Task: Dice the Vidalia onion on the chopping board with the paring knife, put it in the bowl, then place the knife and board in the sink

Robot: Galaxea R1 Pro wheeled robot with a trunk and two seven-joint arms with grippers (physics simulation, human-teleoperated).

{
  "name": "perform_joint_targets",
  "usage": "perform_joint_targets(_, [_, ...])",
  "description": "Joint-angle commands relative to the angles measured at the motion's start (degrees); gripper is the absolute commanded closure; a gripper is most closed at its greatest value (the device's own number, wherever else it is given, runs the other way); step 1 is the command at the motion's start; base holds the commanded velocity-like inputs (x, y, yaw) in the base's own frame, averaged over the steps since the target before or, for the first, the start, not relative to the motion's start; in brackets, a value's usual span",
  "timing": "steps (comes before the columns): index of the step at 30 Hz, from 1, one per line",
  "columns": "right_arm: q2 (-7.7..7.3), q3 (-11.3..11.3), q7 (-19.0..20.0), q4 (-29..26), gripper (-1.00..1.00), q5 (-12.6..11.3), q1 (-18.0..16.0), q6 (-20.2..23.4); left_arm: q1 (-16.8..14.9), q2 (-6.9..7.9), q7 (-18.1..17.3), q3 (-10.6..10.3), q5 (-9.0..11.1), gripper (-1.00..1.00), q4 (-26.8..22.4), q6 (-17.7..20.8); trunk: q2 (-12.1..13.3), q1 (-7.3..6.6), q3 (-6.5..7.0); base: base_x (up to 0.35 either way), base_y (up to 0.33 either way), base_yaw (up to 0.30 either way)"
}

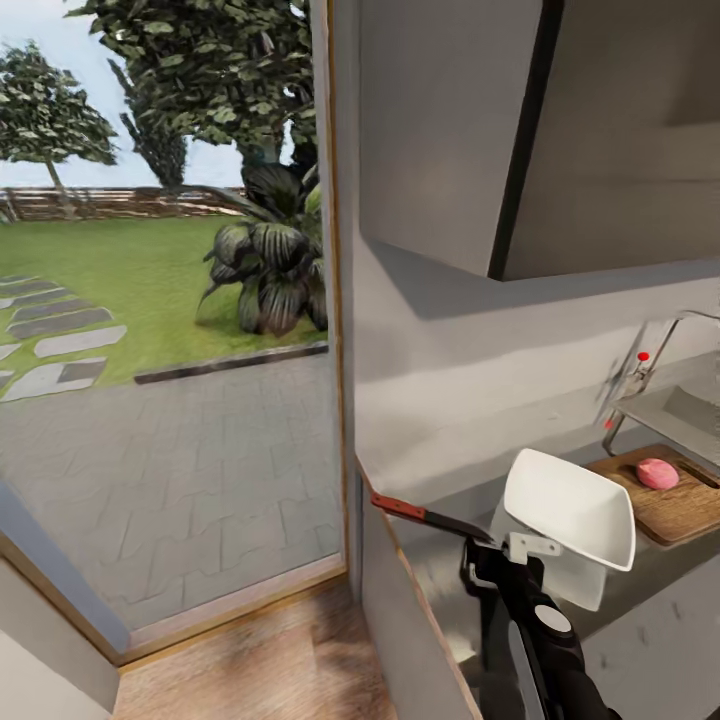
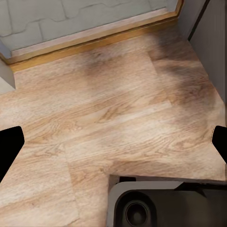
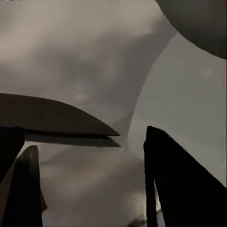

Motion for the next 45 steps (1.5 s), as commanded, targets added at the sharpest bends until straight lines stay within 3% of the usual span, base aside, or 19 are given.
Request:
perform_joint_targets(1, [0.03, -0.08, -0.03, 0.76, -1.00, 0.51, -0.02, 0.52, 0.01, 0.09, 0.30, -0.41, 0.54, -1.00, -0.10, -0.10, -0.05, 0.02, -0.08, 0.000, -0.166, 0.000])
perform_joint_targets(19, [0.03, -0.04, -0.03, 0.76, -1.00, 0.51, -0.02, 0.52, 0.01, 0.09, 0.30, -0.41, 0.54, -1.00, -0.12, -0.16, -0.05, 0.02, -0.08, -0.037, 0.003, 0.000])
perform_joint_targets(36, [0.03, -0.04, -0.03, 0.76, -1.00, 0.51, -0.02, 0.52, 0.01, 0.09, 0.30, -0.41, 0.54, -1.00, -0.12, -0.18, -0.05, 0.02, -0.08, -0.204, 0.150, 0.000])
perform_joint_targets(45, [0.03, -0.01, -0.11, 0.70, -1.00, 0.59, -0.02, 0.52, 0.01, 0.09, 0.30, -0.41, 0.54, -1.00, -0.12, -0.14, -0.05, 0.02, -0.08, -0.033, 0.252, 0.000])
